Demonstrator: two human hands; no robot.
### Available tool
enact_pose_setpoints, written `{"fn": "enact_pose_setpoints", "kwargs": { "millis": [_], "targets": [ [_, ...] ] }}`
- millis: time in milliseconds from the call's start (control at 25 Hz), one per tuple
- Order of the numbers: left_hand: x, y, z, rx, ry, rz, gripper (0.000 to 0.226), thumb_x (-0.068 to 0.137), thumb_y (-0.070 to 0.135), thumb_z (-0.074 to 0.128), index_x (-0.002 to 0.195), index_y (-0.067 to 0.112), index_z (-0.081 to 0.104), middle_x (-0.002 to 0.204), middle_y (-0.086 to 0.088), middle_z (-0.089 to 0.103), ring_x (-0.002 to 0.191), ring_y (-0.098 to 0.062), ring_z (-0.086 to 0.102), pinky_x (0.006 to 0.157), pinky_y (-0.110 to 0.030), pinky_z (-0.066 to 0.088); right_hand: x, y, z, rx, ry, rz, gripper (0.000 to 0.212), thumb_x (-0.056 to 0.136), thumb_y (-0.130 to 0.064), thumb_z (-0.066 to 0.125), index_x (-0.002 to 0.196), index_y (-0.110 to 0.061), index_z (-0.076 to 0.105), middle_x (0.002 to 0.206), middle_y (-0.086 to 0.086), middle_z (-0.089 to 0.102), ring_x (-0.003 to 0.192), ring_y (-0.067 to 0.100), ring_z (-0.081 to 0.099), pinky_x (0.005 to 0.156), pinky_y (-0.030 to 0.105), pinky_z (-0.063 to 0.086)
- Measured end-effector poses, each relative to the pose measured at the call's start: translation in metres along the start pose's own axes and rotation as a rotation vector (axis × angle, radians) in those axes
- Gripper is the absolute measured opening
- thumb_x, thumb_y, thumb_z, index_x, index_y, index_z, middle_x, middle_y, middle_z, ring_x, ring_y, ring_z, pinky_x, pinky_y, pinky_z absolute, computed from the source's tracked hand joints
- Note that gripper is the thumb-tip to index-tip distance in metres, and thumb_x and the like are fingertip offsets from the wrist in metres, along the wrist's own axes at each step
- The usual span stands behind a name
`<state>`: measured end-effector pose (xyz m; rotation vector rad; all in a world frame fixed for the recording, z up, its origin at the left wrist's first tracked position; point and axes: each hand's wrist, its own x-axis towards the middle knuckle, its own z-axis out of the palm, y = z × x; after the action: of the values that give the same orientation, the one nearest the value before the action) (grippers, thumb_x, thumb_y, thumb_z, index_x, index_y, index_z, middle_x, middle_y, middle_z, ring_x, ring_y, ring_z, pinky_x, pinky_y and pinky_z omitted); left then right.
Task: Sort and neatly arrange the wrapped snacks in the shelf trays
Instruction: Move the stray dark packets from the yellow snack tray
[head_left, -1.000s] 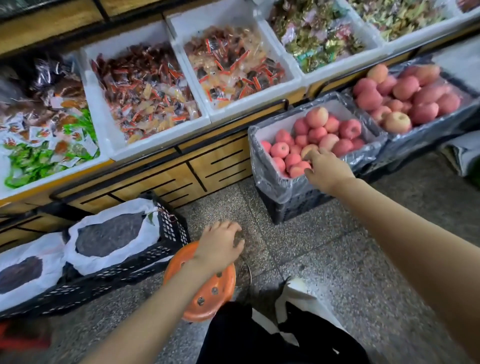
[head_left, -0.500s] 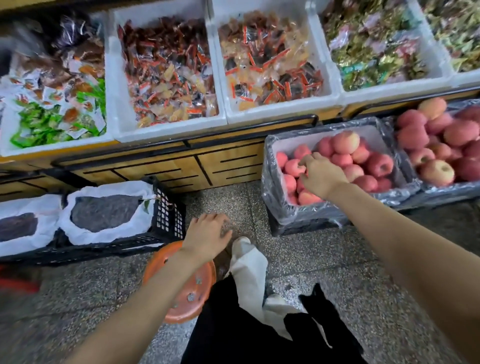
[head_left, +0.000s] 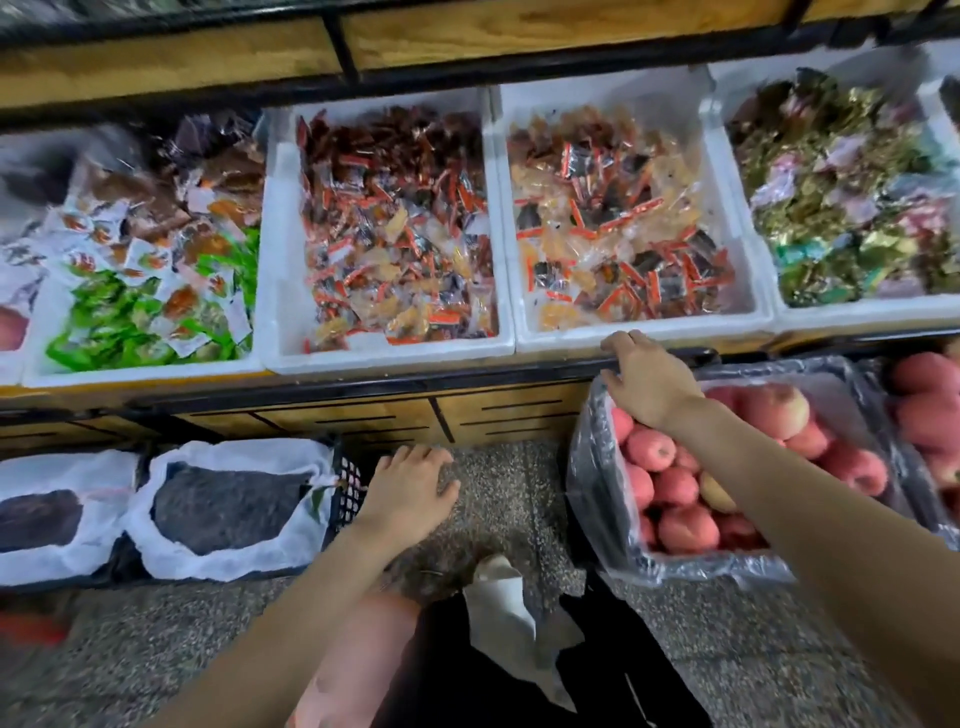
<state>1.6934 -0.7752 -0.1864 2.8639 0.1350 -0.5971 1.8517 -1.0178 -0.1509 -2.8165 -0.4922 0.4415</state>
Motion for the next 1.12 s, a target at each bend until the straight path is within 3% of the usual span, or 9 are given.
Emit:
{"fn": "enact_pose_setpoints", "kwargs": {
  "millis": [280,560,760,920,1120],
  "targets": [
    [0.075,-0.029,-0.025,-0.052,-0.016,-0.076,0.036,0.097,0.040,0.042,0.129,0.024,0.048,0.129,0.003,0.051,0.125,-0.020,0.042,0.101,-0.035,0.031,0.082,-0.011,0.005,0.042,-0.061,-0.014,0.042,0.094,-0.019,0.048,0.135,-0.012,0.039,0.138,0.011,0.040,0.126,0.029,0.041,0.095,0.038,0.041],
    [0.143,-0.039,-0.038,-0.148,-0.076,-0.186,0.035,0.097,0.039,0.044,0.127,0.021,0.050,0.128,0.000,0.052,0.123,-0.021,0.046,0.102,-0.037,0.033,0.139,-0.014,0.029,0.149,-0.234,-0.036,0.041,0.095,-0.021,0.048,0.134,-0.011,0.040,0.137,0.009,0.040,0.129,0.028,0.036,0.102,0.034,0.034],
    [0.176,-0.046,-0.039,-0.201,-0.083,-0.250,0.036,0.097,0.037,0.044,0.128,0.019,0.049,0.127,-0.001,0.051,0.122,-0.021,0.045,0.103,-0.037,0.032,0.163,-0.019,0.048,0.143,-0.305,-0.055,0.038,0.095,-0.024,0.048,0.130,-0.012,0.043,0.132,0.009,0.044,0.118,0.028,0.046,0.089,0.036,0.043],
    [0.192,-0.063,-0.039,-0.206,-0.096,-0.250,0.038,0.096,0.037,0.046,0.130,0.019,0.047,0.134,-0.002,0.044,0.126,-0.022,0.040,0.105,-0.038,0.029,0.179,-0.033,0.052,0.100,-0.359,-0.055,0.034,0.095,-0.027,0.045,0.128,-0.018,0.045,0.127,0.002,0.052,0.107,0.022,0.054,0.080,0.030,0.042],
    [0.212,-0.109,-0.048,-0.203,-0.133,-0.236,0.045,0.096,0.037,0.046,0.137,0.019,0.040,0.138,-0.005,0.039,0.129,-0.024,0.035,0.106,-0.038,0.029,0.220,-0.077,0.044,0.123,-0.326,-0.092,0.034,0.097,-0.023,0.043,0.131,-0.016,0.043,0.119,0.004,0.058,0.092,0.019,0.058,0.068,0.026,0.043]
  ]
}}
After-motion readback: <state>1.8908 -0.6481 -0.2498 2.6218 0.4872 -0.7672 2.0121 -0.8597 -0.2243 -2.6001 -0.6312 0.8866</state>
